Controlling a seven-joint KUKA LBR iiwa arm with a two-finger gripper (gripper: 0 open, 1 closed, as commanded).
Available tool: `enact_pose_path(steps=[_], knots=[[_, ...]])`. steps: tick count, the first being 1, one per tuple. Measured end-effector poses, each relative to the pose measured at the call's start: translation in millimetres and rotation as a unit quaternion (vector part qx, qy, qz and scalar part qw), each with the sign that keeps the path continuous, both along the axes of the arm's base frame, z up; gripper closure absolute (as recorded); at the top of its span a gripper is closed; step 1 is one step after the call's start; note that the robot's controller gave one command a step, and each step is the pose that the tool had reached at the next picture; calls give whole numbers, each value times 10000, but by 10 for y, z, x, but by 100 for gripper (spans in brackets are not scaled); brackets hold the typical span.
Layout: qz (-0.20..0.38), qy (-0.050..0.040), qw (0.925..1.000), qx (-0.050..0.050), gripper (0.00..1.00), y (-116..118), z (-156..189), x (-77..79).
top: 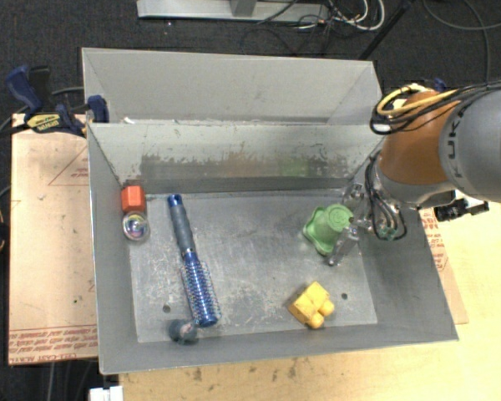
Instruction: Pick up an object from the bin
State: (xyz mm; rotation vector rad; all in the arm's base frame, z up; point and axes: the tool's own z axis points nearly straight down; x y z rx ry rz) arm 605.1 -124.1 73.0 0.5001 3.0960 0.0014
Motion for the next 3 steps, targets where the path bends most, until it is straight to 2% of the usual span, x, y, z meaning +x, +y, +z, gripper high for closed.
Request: enact_pose_path(steps=[1, 2, 3], knots=[[107, -11, 9999, -4, 0, 0, -3, 453], [105, -17, 9999, -10, 100, -4, 13, 452], [112, -18, 9999, -5, 100, -2, 578, 473]])
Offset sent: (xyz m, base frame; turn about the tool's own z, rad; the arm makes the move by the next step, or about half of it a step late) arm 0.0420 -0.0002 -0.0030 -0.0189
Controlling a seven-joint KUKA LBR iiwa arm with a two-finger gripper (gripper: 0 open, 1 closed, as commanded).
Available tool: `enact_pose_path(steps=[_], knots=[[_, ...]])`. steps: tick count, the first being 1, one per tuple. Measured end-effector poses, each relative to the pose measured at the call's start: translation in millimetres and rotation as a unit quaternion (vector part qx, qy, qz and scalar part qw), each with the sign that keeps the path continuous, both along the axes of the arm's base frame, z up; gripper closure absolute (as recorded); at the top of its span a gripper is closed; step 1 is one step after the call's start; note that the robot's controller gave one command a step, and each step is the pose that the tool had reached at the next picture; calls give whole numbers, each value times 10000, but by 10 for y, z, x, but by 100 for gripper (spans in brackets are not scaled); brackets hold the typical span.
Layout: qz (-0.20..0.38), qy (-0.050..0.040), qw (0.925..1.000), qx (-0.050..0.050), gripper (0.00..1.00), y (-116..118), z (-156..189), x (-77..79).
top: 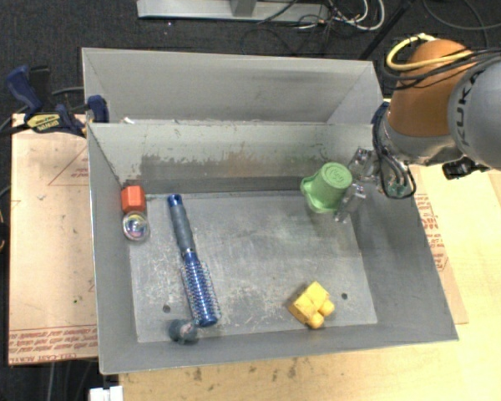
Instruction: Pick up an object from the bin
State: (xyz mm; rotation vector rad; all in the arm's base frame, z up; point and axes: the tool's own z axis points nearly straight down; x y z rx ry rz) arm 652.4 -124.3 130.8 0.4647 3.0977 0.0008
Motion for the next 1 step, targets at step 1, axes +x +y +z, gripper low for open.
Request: enact_pose_path(steps=[1], knots=[[7, -6, 10000, 0, 100, 2, 583, 20]])
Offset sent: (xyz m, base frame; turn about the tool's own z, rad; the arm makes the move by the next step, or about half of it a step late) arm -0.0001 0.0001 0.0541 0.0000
